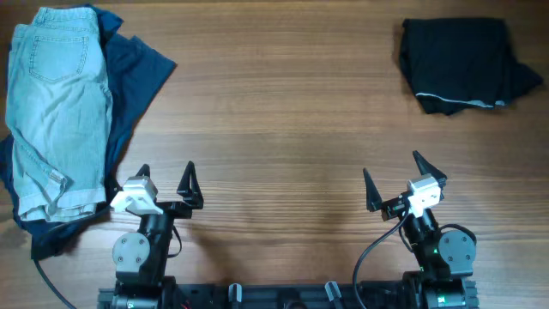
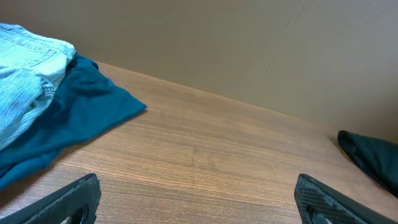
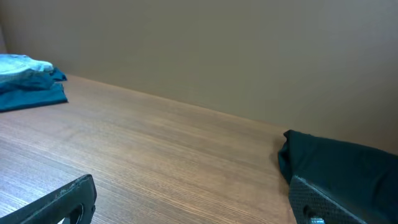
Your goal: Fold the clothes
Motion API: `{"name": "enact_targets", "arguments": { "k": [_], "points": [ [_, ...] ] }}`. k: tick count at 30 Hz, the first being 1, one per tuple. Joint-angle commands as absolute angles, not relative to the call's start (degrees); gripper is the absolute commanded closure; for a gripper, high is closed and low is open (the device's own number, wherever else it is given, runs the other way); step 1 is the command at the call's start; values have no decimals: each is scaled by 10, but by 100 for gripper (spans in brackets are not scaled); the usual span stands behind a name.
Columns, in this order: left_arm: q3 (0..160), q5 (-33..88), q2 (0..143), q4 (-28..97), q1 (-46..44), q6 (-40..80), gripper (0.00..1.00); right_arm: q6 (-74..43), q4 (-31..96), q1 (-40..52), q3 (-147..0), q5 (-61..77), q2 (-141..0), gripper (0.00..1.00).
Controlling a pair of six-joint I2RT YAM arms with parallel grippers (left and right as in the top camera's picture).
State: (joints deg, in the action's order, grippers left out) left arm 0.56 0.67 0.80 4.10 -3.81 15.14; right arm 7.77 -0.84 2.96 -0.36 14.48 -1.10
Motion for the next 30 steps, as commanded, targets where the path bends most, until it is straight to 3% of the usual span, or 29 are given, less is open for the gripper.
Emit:
{"name": "enact_targets", "arguments": {
  "k": [1,26,30],
  "points": [
    [3,1,9,42,-41,139,0,75,-11,32,-3,135,-6,0],
    [3,2,9,41,-41,140,0,74,-12,32,-3,142,-6,0],
    [4,152,9,-25,-41,137,0,75,-47,32,-3,169,-6,0]
  ]
}}
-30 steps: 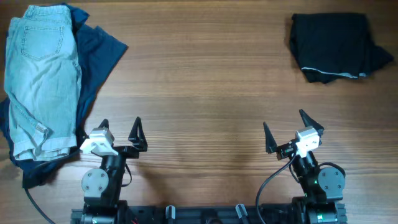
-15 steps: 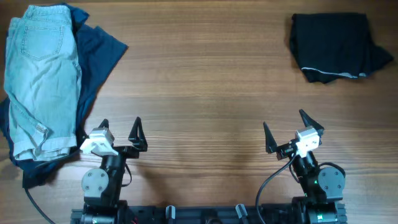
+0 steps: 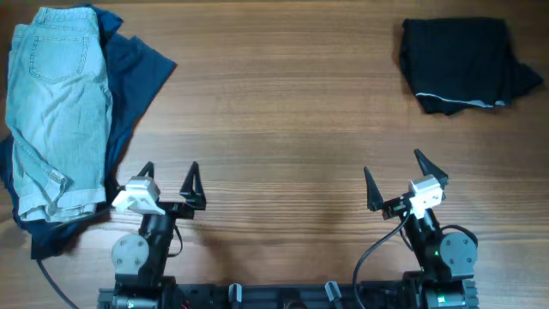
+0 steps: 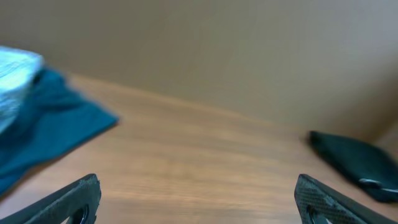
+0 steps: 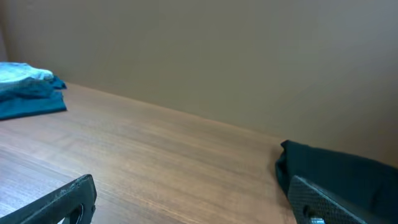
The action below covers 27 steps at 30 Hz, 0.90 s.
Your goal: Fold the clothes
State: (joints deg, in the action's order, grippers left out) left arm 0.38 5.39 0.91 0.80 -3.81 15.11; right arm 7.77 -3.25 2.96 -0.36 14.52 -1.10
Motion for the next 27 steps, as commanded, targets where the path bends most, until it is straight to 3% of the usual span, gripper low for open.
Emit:
{"name": "enact_targets", "arguments": {
  "k": [1,5,7,15,17,20,24,27],
  "points": [
    [11,156,10,-30,-41,138,0,73,-51,32,-9,209,-11,0],
    [115,158,99,-15,-41,136,0,75,-55,32,-84,247,-111,0],
    [200,178,220,-9,-41,120,0,75,-55,32,-167,266,-225,0],
    [657,167,681,336,-40,77,0,31,238,32,-618,368,-654,0],
    [811,228,793,447,-40,77,0,24,290,32,-711,453,-738,0],
    [835,277,814,457,-40,77,0,-16,241,32,-713,572,-758,0],
    [839,284,806,424,-39,86,0,-28,221,32,-713,506,-766,0],
    [889,184,821,434,-24,160,0,-15,223,46,-723,406,-766,0]
  ]
}}
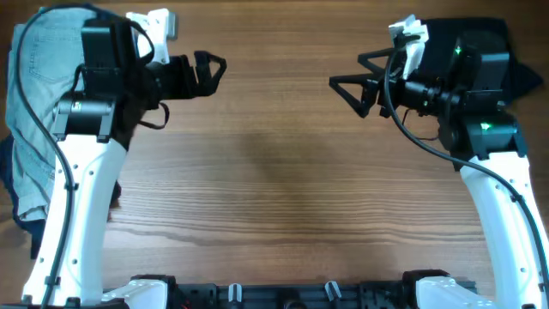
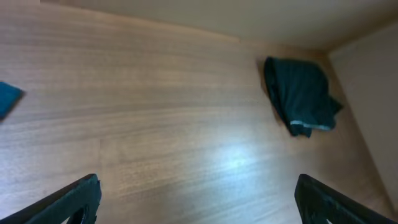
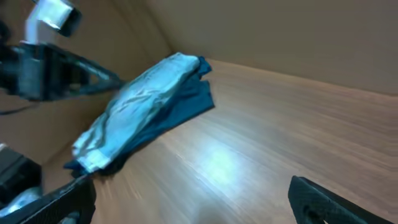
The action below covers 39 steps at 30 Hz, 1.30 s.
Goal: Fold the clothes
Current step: 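Reach the left gripper to the denim shorts on the pile and grasp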
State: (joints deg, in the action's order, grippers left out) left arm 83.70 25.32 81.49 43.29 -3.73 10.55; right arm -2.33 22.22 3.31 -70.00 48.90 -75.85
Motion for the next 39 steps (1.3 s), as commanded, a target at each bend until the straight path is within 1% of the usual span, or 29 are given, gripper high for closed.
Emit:
{"name": "enact_targets", "arguments": {
  "k": [1,3,5,6,9,14,17,20,23,26,30,33,34,35,36,37,39],
  "points": [
    [917,164,833,438,-17,162,1,-13,241,60,-740,323,-766,0],
    [988,97,868,457,0,186,1,-1,257,95,-770,156,-771,0],
    [1051,35,909,473,30,204,0,1,269,126,-795,22,-786,0],
    [1069,-10,931,464,52,217,0,1,279,133,-804,-3,-802,0],
    [1075,-51,983,431,115,217,0,-24,301,144,-808,1,-849,1],
    [1075,-51,1119,385,244,212,0,-37,334,163,-807,41,-908,0],
    [1075,-53,1183,345,291,165,0,-46,342,163,-806,41,-910,0],
    [1075,-51,1239,309,317,104,1,-46,342,163,-805,41,-911,0],
    [1075,-52,1283,280,324,51,1,-47,346,163,-801,46,-913,0],
    [1075,-51,1317,245,336,47,5,-47,357,163,-801,54,-919,0],
    [1075,-50,1330,221,349,47,5,-48,369,163,-801,54,-936,0],
    [1075,-50,1327,203,352,47,3,-63,362,163,-801,55,-943,0],
    [1075,-50,1328,208,352,47,4,-64,359,163,-801,56,-943,0],
    [1075,-46,1332,228,352,48,18,-74,349,163,-801,56,-943,0],
    [1075,-41,1333,233,352,49,28,-77,344,163,-801,57,-943,0],
    [1075,-30,1333,235,352,49,45,-77,338,163,-801,61,-943,0],
    [1075,5,1333,236,352,49,72,-81,333,163,-801,61,-943,0]
  ]
}}
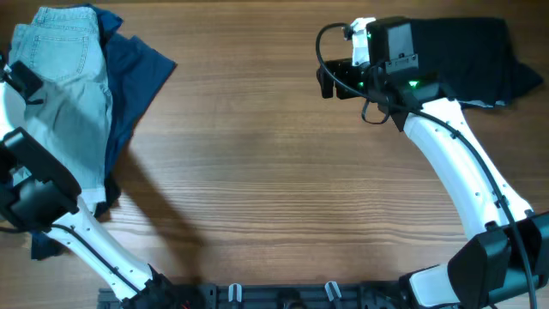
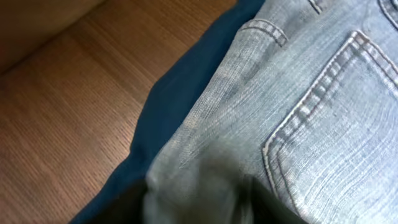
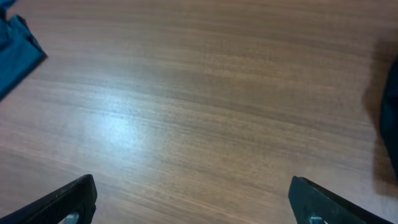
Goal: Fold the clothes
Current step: 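Reach the left gripper to the denim shorts on the pile and grasp, then drag the denim shorts with the left gripper to the table center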
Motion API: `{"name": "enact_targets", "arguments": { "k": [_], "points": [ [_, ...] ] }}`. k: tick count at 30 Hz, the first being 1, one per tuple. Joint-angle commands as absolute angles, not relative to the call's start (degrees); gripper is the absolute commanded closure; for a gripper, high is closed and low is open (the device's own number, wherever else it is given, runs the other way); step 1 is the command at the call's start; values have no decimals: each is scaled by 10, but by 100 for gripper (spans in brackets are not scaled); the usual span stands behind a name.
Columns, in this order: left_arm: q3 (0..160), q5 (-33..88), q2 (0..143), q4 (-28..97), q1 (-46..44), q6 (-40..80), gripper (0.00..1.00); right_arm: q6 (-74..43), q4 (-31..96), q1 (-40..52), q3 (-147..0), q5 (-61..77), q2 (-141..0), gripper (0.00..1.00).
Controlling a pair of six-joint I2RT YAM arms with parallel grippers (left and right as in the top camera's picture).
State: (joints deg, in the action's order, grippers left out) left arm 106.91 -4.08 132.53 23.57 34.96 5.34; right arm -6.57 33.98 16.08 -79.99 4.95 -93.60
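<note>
Light blue jeans (image 1: 60,103) lie at the table's far left on top of a dark blue garment (image 1: 137,69). My left gripper (image 1: 24,81) is down on the left edge of the jeans. In the left wrist view the denim (image 2: 298,93) fills the frame and bunches up, blurred, between the dark fingers of the left gripper (image 2: 196,205), which looks shut on it. A folded black garment (image 1: 463,60) lies at the far right. The right gripper (image 1: 330,79) hovers just left of it, open over bare wood (image 3: 193,199).
The wooden table (image 1: 274,172) spreads between the two piles. My left arm runs along the left edge, from the front. The right arm reaches from the front right up to the back. A corner of the blue garment (image 3: 15,46) shows in the right wrist view.
My left gripper has gone from high over the back left of the table down onto the jeans' left edge. The right gripper sits lower, still open, left of the black garment.
Both grippers first rested open at the table's front edge, clothes untouched. Then both arms were raised over the back of the table, facing each other. Now the left is on the jeans and the right is open beside the black garment.
</note>
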Motion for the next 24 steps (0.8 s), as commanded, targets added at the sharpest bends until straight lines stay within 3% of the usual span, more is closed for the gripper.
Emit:
{"name": "enact_targets", "arguments": {
  "k": [1,3,10,17,24],
  "points": [
    [1075,15,1333,239,351,49,87,-81,333,163,-801,61,-943,0],
    [1075,35,1329,242,350,50,95,-81,333,163,-801,61,-943,0],
    [1076,129,1144,240,277,95,96,-91,302,163,-801,65,-943,0],
    [1076,143,979,399,67,94,96,-87,326,159,-861,65,-896,1],
    [1076,143,985,541,-112,91,96,-75,460,121,-916,81,-868,0]
  ]
}}
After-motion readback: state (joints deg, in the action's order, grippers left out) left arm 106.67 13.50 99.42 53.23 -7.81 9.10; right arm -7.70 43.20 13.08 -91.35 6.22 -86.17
